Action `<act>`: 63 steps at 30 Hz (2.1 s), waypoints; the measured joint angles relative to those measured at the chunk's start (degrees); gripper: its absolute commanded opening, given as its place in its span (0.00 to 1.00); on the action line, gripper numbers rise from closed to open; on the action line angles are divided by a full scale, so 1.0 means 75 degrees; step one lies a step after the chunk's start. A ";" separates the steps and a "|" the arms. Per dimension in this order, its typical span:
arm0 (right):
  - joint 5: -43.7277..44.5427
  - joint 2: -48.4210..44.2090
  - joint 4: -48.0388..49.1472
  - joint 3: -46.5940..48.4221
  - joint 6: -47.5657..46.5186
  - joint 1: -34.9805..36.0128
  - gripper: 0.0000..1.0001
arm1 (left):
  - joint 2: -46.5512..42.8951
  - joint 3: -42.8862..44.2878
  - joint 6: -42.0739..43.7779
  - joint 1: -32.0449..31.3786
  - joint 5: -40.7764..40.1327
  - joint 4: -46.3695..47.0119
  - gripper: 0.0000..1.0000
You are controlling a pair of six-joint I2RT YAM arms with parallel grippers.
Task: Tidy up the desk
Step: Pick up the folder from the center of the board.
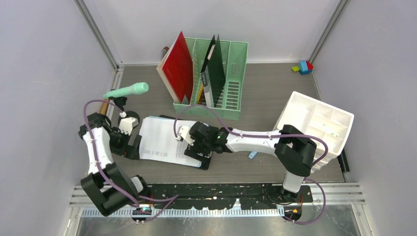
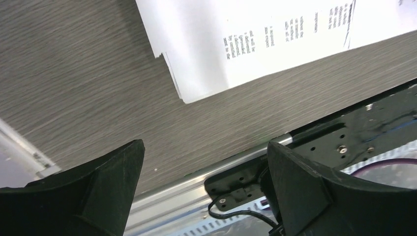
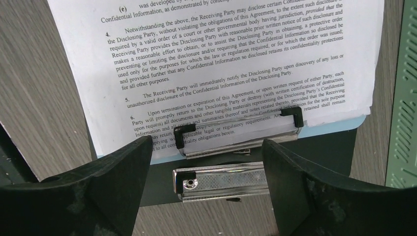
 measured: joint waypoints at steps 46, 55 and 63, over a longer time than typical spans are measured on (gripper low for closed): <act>-0.0568 0.0230 -0.0723 0.0350 -0.0609 0.0388 0.83 | 0.4637 0.1253 0.1754 0.1687 0.3640 -0.0446 0.49; -0.0568 0.0230 -0.0723 0.0350 -0.0664 0.0388 0.83 | 0.4651 0.1539 0.2471 0.1993 0.3990 -0.1256 0.52; -0.0565 0.0230 -0.0726 0.0350 -0.0673 0.0391 0.82 | 0.4182 0.1239 0.2095 0.1993 0.3926 -0.0731 0.74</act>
